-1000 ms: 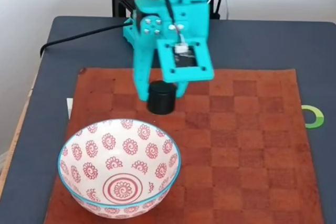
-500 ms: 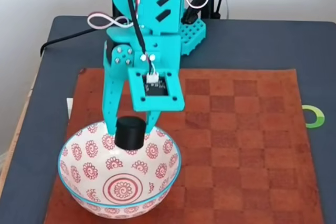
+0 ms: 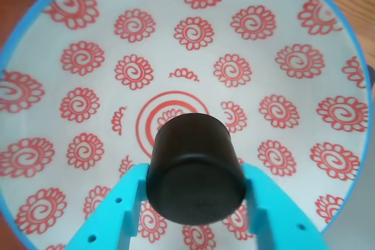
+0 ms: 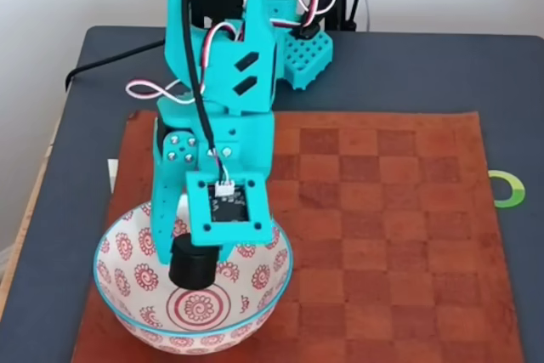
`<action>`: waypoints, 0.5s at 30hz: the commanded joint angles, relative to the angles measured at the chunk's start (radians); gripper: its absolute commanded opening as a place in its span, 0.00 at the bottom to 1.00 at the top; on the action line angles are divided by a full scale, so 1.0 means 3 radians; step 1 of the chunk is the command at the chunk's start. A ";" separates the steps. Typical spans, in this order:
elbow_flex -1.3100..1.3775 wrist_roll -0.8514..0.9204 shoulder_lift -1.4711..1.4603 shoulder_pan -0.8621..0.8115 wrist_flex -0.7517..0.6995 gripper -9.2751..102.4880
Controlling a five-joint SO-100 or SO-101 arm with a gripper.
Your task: Grasp a black cylinder and put it in the bin.
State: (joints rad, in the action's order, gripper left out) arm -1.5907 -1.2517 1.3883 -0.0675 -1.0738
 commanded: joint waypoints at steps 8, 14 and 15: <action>0.0235 -0.0005 0.0123 -0.0010 -0.0240 0.24; 0.0189 -0.0046 0.0516 -0.0005 -0.0578 0.11; 0.0184 -0.0046 0.0593 -0.0005 -0.0644 0.10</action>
State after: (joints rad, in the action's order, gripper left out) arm -1.5601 -1.2609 1.4588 -0.0644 -1.2287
